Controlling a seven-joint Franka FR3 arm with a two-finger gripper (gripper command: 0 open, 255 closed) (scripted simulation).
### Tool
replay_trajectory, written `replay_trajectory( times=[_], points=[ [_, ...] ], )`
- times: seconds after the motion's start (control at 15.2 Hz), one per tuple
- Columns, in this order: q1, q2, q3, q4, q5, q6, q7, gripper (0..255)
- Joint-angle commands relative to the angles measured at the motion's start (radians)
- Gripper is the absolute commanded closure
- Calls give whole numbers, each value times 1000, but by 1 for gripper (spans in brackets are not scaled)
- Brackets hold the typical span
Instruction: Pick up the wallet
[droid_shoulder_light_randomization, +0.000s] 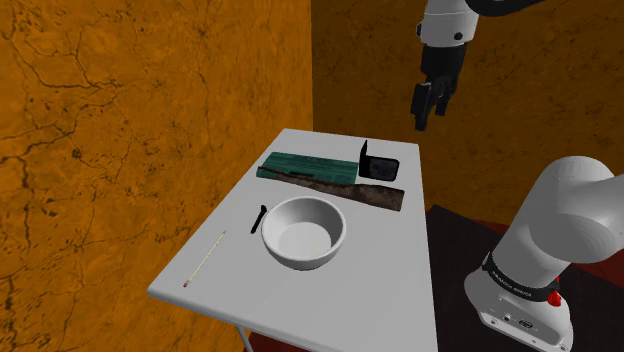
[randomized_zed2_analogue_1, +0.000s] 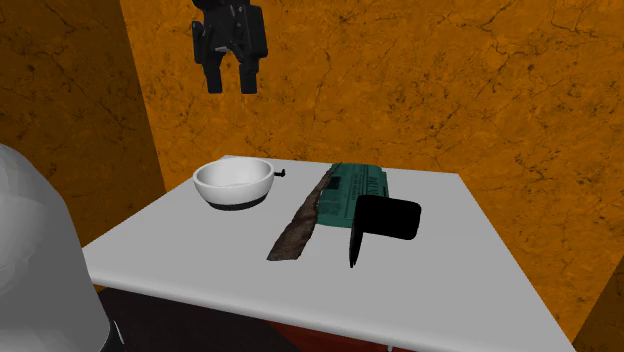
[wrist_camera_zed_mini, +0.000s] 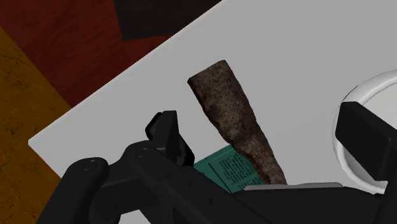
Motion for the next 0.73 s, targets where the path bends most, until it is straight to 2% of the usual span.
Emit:
replay_trajectory(
  times=[0.0,0.66],
  points=[
    [0,0,0,0,0,0,0,0],
    [-26,287,-115,-27,-48,327,-120,0]
  ],
)
